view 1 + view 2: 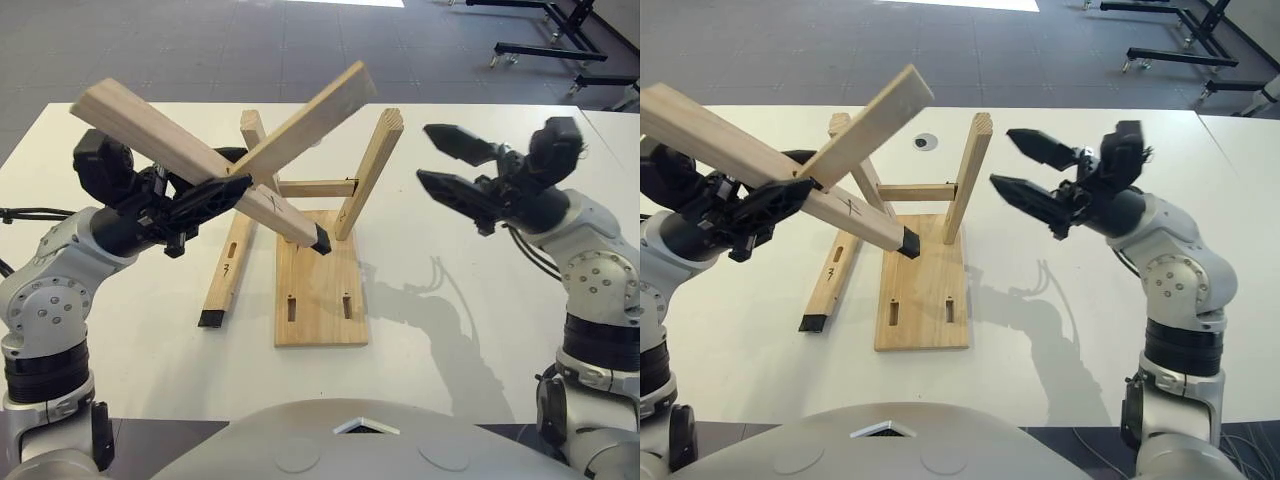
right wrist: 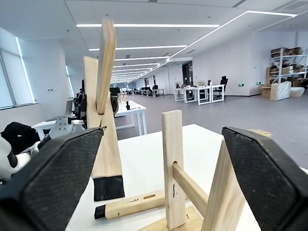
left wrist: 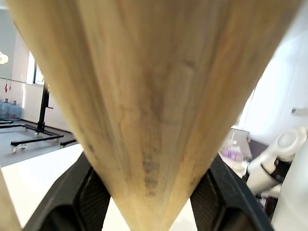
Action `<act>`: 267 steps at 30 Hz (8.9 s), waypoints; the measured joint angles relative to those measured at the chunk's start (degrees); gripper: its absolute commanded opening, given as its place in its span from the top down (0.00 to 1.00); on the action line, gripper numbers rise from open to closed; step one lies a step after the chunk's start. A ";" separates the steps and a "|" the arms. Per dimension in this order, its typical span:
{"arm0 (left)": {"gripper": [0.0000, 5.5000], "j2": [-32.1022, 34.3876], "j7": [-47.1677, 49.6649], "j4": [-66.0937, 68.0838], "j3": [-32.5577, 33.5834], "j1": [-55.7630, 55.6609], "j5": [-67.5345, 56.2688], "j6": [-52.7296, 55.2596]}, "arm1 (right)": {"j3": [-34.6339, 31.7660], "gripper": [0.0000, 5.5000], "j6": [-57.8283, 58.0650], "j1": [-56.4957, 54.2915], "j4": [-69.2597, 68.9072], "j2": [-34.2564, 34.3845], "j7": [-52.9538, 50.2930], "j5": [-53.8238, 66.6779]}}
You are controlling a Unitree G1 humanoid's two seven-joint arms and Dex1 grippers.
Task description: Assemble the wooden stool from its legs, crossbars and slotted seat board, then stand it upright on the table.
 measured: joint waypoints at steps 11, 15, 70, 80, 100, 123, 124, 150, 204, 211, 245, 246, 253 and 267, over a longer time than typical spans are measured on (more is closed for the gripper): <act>0.63 3.62 -7.65 -6.76 -4.19 9.04 15.50 -7.86 | 0.50 0.17 0.01 -10.42 11.82 -0.08 0.75 -0.50; 0.63 3.63 -7.82 -7.56 -4.81 10.15 20.03 -11.18 | 2.08 0.17 1.22 -13.20 13.83 -1.09 2.01 -1.67; 0.63 10.52 -8.99 -2.51 -21.51 7.73 37.29 -21.12 | 7.39 0.17 3.04 -12.56 13.83 1.47 2.86 -7.06; 0.42 10.75 -3.75 6.08 -24.37 6.33 48.68 -22.17 | 7.26 0.17 2.65 -10.71 12.71 3.40 1.28 -7.07; 0.21 12.46 -2.98 2.98 -15.06 15.31 51.00 -25.63 | 4.60 0.17 -0.43 -10.09 12.91 3.58 0.23 -7.34; 0.21 -2.86 26.03 -3.94 -12.90 12.77 54.85 17.39 | 5.52 0.17 -0.77 -1.50 5.61 6.65 -5.80 -7.35; 0.21 -2.88 26.03 -4.48 -12.93 12.96 54.13 18.39 | 5.44 0.17 -1.26 -0.67 4.88 6.99 -6.24 -7.35; 0.21 5.55 23.93 0.52 -17.96 9.05 55.59 16.53 | 6.38 0.17 -4.47 3.95 2.73 10.26 -8.90 -8.39; 0.82 -7.76 16.19 11.98 15.43 0.24 4.70 3.13 | 0.20 0.17 -5.23 -13.86 11.35 9.16 -22.09 -10.40; 0.82 -5.27 15.60 10.68 15.55 -10.76 -7.16 5.26 | -1.40 0.17 -5.87 -18.18 9.11 12.93 -18.56 -2.38; 0.82 -5.57 8.11 39.88 -10.77 -37.41 -34.79 47.84 | 5.04 0.20 3.63 -36.03 29.24 26.84 14.40 9.88; 0.82 -5.69 8.20 39.87 -10.79 -37.41 -34.87 47.89 | 5.05 0.23 3.80 -36.07 29.00 27.23 14.34 9.93; 0.82 -5.92 8.43 39.62 -11.41 -37.37 -35.69 48.76 | 5.35 0.43 5.85 -36.08 24.96 28.37 14.12 10.96; 0.82 -9.06 7.31 29.92 -9.85 -33.42 -31.96 44.14 | 5.26 0.62 8.42 -34.91 20.96 28.88 14.40 13.26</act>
